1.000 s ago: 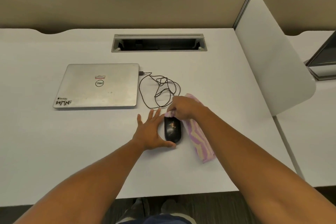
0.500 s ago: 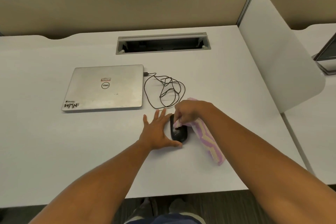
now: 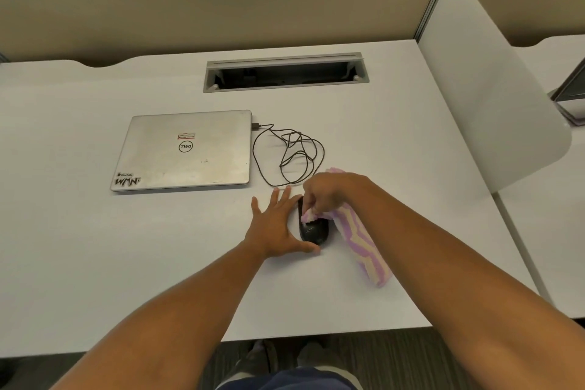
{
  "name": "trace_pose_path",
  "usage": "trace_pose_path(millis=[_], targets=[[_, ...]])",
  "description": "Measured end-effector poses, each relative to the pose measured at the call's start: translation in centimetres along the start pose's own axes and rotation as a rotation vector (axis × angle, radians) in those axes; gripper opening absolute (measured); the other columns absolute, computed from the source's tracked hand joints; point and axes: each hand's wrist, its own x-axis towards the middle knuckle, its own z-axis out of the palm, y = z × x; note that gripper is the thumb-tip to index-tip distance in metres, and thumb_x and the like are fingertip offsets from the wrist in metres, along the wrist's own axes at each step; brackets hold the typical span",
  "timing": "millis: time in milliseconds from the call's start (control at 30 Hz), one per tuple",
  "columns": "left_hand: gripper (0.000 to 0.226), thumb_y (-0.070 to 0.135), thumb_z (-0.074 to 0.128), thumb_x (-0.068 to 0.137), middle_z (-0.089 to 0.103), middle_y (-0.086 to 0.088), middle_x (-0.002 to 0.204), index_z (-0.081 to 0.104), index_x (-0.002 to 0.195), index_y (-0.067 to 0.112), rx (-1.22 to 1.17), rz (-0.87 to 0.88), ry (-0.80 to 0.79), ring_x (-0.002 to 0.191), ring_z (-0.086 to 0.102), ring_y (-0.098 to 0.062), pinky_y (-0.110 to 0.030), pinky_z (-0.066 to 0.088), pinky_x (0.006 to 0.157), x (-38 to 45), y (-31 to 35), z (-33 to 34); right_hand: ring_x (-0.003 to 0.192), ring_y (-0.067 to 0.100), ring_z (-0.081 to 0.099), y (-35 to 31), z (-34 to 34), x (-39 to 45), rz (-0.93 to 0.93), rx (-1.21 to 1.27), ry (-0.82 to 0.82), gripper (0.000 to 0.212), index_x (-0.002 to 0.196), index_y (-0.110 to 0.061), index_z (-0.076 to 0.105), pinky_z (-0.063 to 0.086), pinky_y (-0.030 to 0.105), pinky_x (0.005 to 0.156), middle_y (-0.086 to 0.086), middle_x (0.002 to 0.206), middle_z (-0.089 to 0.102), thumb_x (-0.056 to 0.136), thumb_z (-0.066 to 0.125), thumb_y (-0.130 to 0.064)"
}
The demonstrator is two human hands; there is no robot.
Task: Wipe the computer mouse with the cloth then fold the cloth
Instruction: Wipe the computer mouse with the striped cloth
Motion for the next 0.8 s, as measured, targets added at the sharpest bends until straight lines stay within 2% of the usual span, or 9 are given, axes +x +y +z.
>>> trace_pose_path(millis=[133,200,267,300,400,467,633,767,800], targets=[[0.134,0.099,0.059,0.045,0.002,0.006,0.169,0.0,0.155,0.05,-0.017,0.009,-0.003,0.155,-0.011,-0.016,-0.06,-0.017,0.115,-0.1,0.1,-0.1,0.092,0.015,0.059,0.0,-0.3,0.2,0.008,0.066,0.13,0.023,0.109,-0.029,0.075,0.044,0.028,0.074,-0.008,0.089,0.061,0.089,0.064,-0.035],[0.136,0.1,0.058,0.044,0.001,0.006,0.169,-0.009,0.152,0.053,-0.017,0.013,-0.004,0.155,-0.011,-0.017,-0.06,-0.017,0.115,-0.1,0.2,-0.2,0.086,0.015,0.061,-0.4,0.2,0.4,0.02,0.084,0.174,0.02,0.102,-0.028,0.076,0.043,0.027,0.067,-0.008,0.084,0.063,0.089,0.064,-0.037],[0.135,0.099,0.059,0.044,0.002,0.008,0.169,-0.006,0.152,0.052,-0.02,0.018,-0.002,0.155,-0.01,-0.017,-0.062,-0.016,0.116,-0.1,0.3,-0.2,0.083,0.015,0.06,-1.1,0.9,0.6,0.023,0.052,0.172,0.015,0.096,-0.025,0.075,0.04,0.024,0.057,-0.012,0.078,0.063,0.088,0.065,-0.033],[0.134,0.098,0.06,0.044,0.002,0.009,0.169,-0.002,0.153,0.051,-0.021,0.022,0.0,0.155,-0.009,-0.018,-0.063,-0.015,0.116,-0.1,0.3,-0.2,0.085,0.016,0.06,-1.5,1.0,0.6,0.013,0.018,0.16,0.014,0.097,-0.025,0.075,0.038,0.023,0.056,-0.013,0.082,0.064,0.089,0.064,-0.03],[0.133,0.098,0.06,0.046,0.006,0.01,0.169,0.009,0.156,0.043,0.001,0.039,0.007,0.155,-0.008,-0.019,-0.065,-0.013,0.116,0.0,0.2,-0.2,0.102,0.018,0.059,-2.3,1.1,0.7,-0.067,-0.114,0.062,0.024,0.112,-0.025,0.073,0.043,0.026,0.072,-0.008,0.112,0.067,0.091,0.061,-0.026],[0.133,0.097,0.061,0.047,0.008,0.01,0.168,0.011,0.157,0.04,0.004,0.037,0.006,0.155,-0.009,-0.018,-0.065,-0.013,0.117,0.1,0.1,-0.2,0.11,0.018,0.056,-2.7,0.9,0.7,-0.088,-0.161,-0.03,0.028,0.117,-0.023,0.071,0.04,0.026,0.081,-0.005,0.122,0.064,0.092,0.06,-0.028],[0.132,0.095,0.064,0.048,0.005,0.008,0.169,0.01,0.157,0.042,-0.015,0.02,0.006,0.155,-0.008,-0.017,-0.064,-0.013,0.117,0.0,0.0,-0.1,0.112,0.014,0.053,-2.5,0.5,0.5,-0.06,-0.1,-0.126,0.026,0.111,-0.026,0.074,0.04,0.025,0.086,-0.008,0.121,0.064,0.086,0.068,-0.021],[0.131,0.098,0.06,0.046,0.003,0.006,0.169,0.013,0.155,0.044,-0.007,0.012,0.003,0.155,-0.009,-0.017,-0.061,-0.016,0.117,0.0,0.0,0.0,0.108,0.014,0.054,-0.9,-0.8,-0.7,-0.057,0.018,0.013,0.029,0.112,-0.028,0.073,0.04,0.024,0.086,-0.014,0.097,0.057,0.086,0.065,-0.017],[0.131,0.099,0.059,0.046,0.003,0.006,0.169,0.012,0.155,0.044,-0.008,0.01,0.004,0.155,-0.01,-0.016,-0.061,-0.016,0.116,0.0,0.0,0.0,0.107,0.015,0.055,-0.4,-1.1,-0.9,-0.049,0.036,0.07,0.029,0.113,-0.027,0.073,0.042,0.025,0.086,-0.011,0.096,0.058,0.087,0.065,-0.018]])
